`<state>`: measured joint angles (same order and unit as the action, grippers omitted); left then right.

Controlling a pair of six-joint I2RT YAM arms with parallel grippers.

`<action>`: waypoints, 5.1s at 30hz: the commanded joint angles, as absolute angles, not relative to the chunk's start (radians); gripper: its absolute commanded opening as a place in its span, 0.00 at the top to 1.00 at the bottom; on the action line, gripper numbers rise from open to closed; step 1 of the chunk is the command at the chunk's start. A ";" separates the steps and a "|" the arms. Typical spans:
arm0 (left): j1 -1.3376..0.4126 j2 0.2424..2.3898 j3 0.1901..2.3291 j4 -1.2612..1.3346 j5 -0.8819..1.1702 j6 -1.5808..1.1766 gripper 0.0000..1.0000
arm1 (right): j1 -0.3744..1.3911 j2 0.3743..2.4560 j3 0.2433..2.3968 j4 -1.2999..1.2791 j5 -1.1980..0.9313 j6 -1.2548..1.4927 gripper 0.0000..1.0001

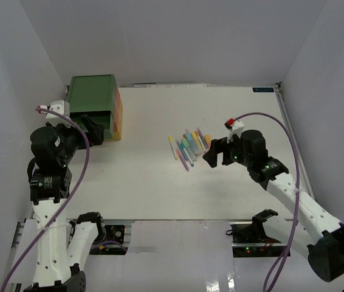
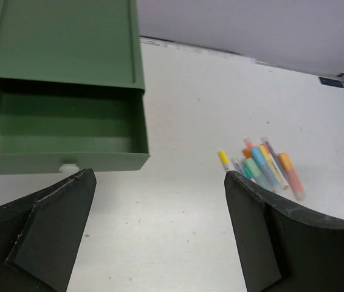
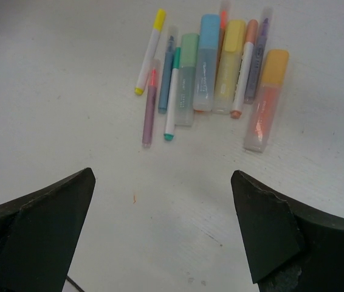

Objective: Sort the stationery into containers
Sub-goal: Pick up the pen from the center of the board, then place the pen in the drawer.

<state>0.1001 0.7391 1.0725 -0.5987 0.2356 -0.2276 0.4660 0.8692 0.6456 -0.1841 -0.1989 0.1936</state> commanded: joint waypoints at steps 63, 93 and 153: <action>-0.126 0.805 0.917 -0.322 0.572 -0.770 0.02 | 0.620 1.200 0.830 -0.080 -0.064 0.185 0.92; -0.775 1.299 1.083 -0.069 -0.089 -0.828 0.44 | 0.769 1.075 0.822 0.078 -0.078 0.339 0.92; 0.100 1.060 1.008 -0.377 -0.167 -1.019 0.72 | 0.753 0.742 0.548 -0.069 0.048 0.253 0.10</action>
